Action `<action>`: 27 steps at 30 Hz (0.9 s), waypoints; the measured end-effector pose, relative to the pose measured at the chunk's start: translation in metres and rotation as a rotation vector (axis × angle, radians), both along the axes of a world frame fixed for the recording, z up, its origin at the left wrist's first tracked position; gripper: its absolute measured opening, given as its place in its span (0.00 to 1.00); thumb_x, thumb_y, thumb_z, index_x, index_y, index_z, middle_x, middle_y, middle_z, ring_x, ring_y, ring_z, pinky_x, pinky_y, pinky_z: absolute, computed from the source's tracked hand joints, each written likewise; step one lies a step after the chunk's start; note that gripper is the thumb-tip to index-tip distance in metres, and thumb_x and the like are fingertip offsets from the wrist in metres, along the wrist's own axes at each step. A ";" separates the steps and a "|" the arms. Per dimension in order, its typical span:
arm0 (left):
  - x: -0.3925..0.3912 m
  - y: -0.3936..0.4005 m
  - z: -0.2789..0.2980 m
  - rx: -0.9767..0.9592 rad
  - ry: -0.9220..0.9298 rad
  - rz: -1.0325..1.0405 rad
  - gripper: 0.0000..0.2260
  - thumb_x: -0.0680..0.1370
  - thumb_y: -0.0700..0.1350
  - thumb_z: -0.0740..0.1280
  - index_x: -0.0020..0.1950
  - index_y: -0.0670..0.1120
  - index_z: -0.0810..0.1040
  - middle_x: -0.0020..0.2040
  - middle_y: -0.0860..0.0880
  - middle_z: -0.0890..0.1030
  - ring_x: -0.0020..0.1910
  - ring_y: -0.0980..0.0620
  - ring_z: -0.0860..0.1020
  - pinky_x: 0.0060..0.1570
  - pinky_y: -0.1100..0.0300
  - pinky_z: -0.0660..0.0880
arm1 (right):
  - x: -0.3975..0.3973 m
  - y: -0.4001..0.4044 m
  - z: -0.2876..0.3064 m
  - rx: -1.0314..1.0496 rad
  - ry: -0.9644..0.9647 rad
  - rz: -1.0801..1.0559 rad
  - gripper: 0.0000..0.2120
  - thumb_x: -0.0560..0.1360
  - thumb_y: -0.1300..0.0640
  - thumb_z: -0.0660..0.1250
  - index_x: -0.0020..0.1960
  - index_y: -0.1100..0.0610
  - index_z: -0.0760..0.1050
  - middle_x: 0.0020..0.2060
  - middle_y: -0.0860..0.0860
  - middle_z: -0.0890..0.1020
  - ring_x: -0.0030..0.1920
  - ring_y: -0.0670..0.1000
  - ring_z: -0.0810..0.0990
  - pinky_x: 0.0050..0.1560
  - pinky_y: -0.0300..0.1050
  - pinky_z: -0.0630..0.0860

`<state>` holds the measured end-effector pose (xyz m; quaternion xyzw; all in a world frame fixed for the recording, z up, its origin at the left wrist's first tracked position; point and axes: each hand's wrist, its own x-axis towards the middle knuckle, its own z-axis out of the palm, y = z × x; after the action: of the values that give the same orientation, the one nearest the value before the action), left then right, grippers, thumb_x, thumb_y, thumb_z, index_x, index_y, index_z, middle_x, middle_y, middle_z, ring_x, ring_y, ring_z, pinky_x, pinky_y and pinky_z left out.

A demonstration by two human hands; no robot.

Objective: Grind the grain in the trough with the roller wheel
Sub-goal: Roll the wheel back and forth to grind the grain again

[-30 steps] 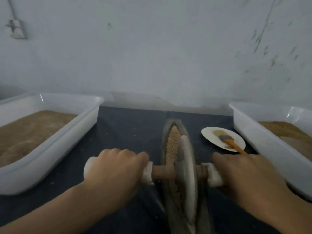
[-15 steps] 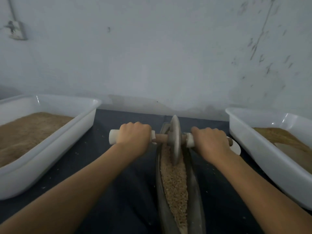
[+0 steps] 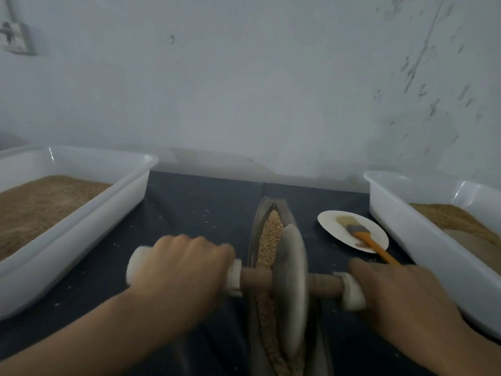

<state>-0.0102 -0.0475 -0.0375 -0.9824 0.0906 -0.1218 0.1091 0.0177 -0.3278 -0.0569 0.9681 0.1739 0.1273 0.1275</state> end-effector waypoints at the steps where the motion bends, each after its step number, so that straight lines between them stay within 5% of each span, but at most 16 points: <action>1: 0.015 -0.001 -0.002 -0.007 -0.018 0.002 0.10 0.74 0.56 0.64 0.44 0.57 0.63 0.36 0.55 0.67 0.36 0.53 0.68 0.36 0.56 0.61 | 0.008 0.000 -0.004 -0.004 -0.065 -0.013 0.21 0.63 0.42 0.73 0.35 0.43 0.58 0.26 0.43 0.65 0.25 0.42 0.60 0.25 0.37 0.57; 7: 0.091 -0.015 -0.002 0.018 -0.158 0.040 0.10 0.74 0.49 0.68 0.45 0.52 0.66 0.44 0.52 0.78 0.38 0.49 0.74 0.37 0.54 0.66 | 0.083 0.011 -0.011 0.128 -0.187 -0.083 0.11 0.73 0.44 0.64 0.41 0.47 0.63 0.35 0.47 0.75 0.35 0.50 0.72 0.36 0.47 0.74; 10: 0.085 -0.013 -0.002 0.000 -0.134 0.019 0.08 0.74 0.50 0.67 0.45 0.54 0.67 0.42 0.53 0.76 0.37 0.49 0.72 0.37 0.55 0.65 | 0.072 0.010 -0.009 0.088 -0.191 -0.057 0.11 0.72 0.44 0.64 0.42 0.47 0.64 0.34 0.47 0.75 0.33 0.50 0.70 0.34 0.46 0.72; 13: 0.043 -0.002 -0.007 -0.034 -0.022 -0.006 0.11 0.73 0.55 0.66 0.41 0.57 0.62 0.39 0.55 0.74 0.33 0.54 0.67 0.36 0.57 0.63 | 0.023 0.003 -0.001 0.003 -0.236 0.073 0.21 0.59 0.46 0.76 0.38 0.45 0.63 0.27 0.46 0.71 0.27 0.47 0.61 0.25 0.41 0.60; 16: -0.007 0.006 -0.007 -0.003 0.030 -0.023 0.15 0.71 0.61 0.65 0.39 0.59 0.58 0.33 0.57 0.67 0.29 0.59 0.61 0.29 0.60 0.56 | -0.023 -0.003 0.006 0.063 -0.202 0.203 0.31 0.43 0.53 0.82 0.35 0.46 0.62 0.21 0.46 0.67 0.19 0.45 0.62 0.17 0.39 0.63; 19: -0.021 0.011 -0.008 0.037 -0.035 -0.044 0.13 0.70 0.62 0.62 0.42 0.60 0.58 0.32 0.57 0.67 0.29 0.57 0.61 0.28 0.59 0.53 | -0.033 -0.006 0.006 -0.024 -0.128 0.120 0.29 0.49 0.50 0.80 0.36 0.43 0.61 0.22 0.45 0.67 0.21 0.44 0.66 0.19 0.44 0.69; 23: 0.018 0.000 -0.013 -0.076 0.017 0.051 0.12 0.72 0.59 0.64 0.42 0.58 0.62 0.34 0.56 0.66 0.34 0.54 0.67 0.36 0.56 0.66 | 0.004 0.005 -0.001 -0.008 -0.238 0.079 0.25 0.57 0.49 0.79 0.36 0.47 0.62 0.27 0.45 0.71 0.25 0.49 0.62 0.23 0.40 0.61; 27: 0.085 -0.007 -0.015 -0.068 -0.136 0.040 0.08 0.73 0.51 0.66 0.43 0.53 0.66 0.43 0.49 0.78 0.43 0.44 0.77 0.38 0.54 0.66 | 0.071 0.015 -0.008 0.054 -0.259 -0.016 0.12 0.72 0.45 0.67 0.42 0.48 0.65 0.36 0.48 0.77 0.33 0.52 0.72 0.31 0.44 0.64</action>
<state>0.0752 -0.0549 -0.0527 -0.9766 0.0593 -0.1889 0.0838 0.0887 -0.3125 -0.0648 0.9480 0.1446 0.2548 0.1240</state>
